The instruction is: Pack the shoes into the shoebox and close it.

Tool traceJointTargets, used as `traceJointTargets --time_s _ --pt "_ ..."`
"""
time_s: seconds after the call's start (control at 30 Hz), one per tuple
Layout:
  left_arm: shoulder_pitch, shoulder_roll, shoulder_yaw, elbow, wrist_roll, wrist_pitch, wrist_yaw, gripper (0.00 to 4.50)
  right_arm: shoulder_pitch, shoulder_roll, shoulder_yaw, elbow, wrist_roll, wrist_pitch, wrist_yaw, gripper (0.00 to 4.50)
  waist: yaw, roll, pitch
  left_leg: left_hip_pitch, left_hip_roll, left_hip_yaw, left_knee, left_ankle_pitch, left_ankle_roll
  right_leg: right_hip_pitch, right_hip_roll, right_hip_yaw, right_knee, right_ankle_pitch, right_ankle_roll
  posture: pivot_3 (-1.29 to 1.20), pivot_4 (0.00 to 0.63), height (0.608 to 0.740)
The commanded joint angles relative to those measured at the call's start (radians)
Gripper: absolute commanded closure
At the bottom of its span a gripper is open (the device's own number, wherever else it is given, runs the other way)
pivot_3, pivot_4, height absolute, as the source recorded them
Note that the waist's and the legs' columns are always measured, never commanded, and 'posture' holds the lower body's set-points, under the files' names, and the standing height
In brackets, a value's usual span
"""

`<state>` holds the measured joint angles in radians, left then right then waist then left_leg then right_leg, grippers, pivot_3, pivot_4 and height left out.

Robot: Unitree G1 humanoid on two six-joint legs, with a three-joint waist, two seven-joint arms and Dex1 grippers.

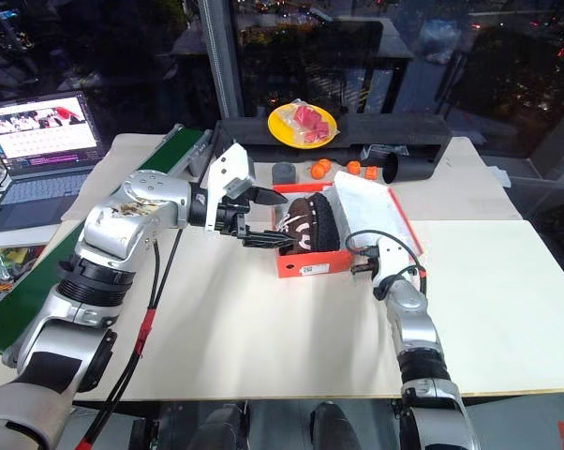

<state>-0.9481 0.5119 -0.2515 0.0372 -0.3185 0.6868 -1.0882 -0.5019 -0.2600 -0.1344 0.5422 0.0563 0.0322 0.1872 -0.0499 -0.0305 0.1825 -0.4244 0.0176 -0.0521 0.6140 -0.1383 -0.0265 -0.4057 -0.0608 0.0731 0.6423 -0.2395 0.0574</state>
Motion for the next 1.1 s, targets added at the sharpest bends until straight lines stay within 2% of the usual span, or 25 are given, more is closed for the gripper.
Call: traceJointTargets --time_s 0.03,0.23,0.53,0.63,0.77,0.9,1.0,1.1 --pt "-0.004 0.012 0.032 -0.035 -0.012 0.005 0.006 0.00 -0.019 -0.017 -0.030 -0.033 0.010 -0.114 -0.013 4.43 0.000 0.000 0.000 0.000 0.000 0.000 0.000 0.000 0.000 0.000 0.000 0.000 0.000 0.000 0.000 0.00 0.150 0.740" --pt "-0.008 0.017 0.034 -0.029 -0.010 0.002 0.005 0.00 -0.007 -0.009 0.020 -0.195 0.035 -0.148 0.080 4.43 -0.004 0.000 0.000 0.000 0.000 0.000 0.000 0.000 0.000 0.000 0.000 0.000 0.000 0.000 0.000 0.00 0.150 0.740" --pt "0.006 0.044 0.063 -0.044 -0.003 0.005 0.028 0.00 0.012 0.027 0.167 -0.481 0.088 0.103 0.233 4.43 -0.017 0.000 0.000 0.000 0.000 0.000 0.000 0.000 0.000 0.000 0.000 0.000 0.001 0.000 0.000 0.00 0.150 0.740" --pt "0.016 0.054 0.074 -0.052 -0.004 0.011 0.045 0.00 -0.006 0.054 0.226 -0.457 0.074 0.153 0.265 4.43 -0.018 0.000 0.000 0.000 0.001 0.000 0.000 0.000 0.000 0.000 0.001 0.000 0.001 0.000 0.000 0.00 0.150 0.740" --pt "0.041 0.059 0.095 -0.073 -0.009 0.029 0.085 0.00 -0.077 0.107 0.265 -0.327 0.058 0.169 0.276 4.43 -0.018 0.000 0.000 0.000 0.000 0.000 0.000 0.000 0.000 0.000 0.000 0.000 0.001 0.000 0.000 0.00 0.150 0.740" --pt "0.078 0.067 0.099 -0.107 -0.007 0.049 0.114 0.00 -0.133 0.112 0.314 -0.206 0.018 0.180 0.308 4.43 -0.017 0.000 0.000 0.000 0.001 -0.001 0.000 0.000 0.000 0.000 0.000 0.000 0.001 0.000 0.000 0.00 0.150 0.740" --pt "0.108 0.067 0.115 -0.144 -0.015 0.068 0.146 0.00 -0.163 0.064 0.412 -0.120 -0.093 0.263 0.339 4.43 -0.017 0.000 0.000 0.000 0.000 -0.001 0.000 0.000 0.000 0.000 0.000 -0.001 0.001 0.001 -0.002 0.00 0.150 0.740" --pt "0.128 0.068 0.128 -0.163 -0.016 0.079 0.178 0.00 -0.156 0.021 0.456 -0.120 -0.130 0.351 0.379 4.43 -0.015 -0.001 -0.001 0.002 0.001 -0.001 0.000 0.000 0.000 0.001 0.000 -0.001 0.002 0.001 -0.002 0.00 0.150 0.740"
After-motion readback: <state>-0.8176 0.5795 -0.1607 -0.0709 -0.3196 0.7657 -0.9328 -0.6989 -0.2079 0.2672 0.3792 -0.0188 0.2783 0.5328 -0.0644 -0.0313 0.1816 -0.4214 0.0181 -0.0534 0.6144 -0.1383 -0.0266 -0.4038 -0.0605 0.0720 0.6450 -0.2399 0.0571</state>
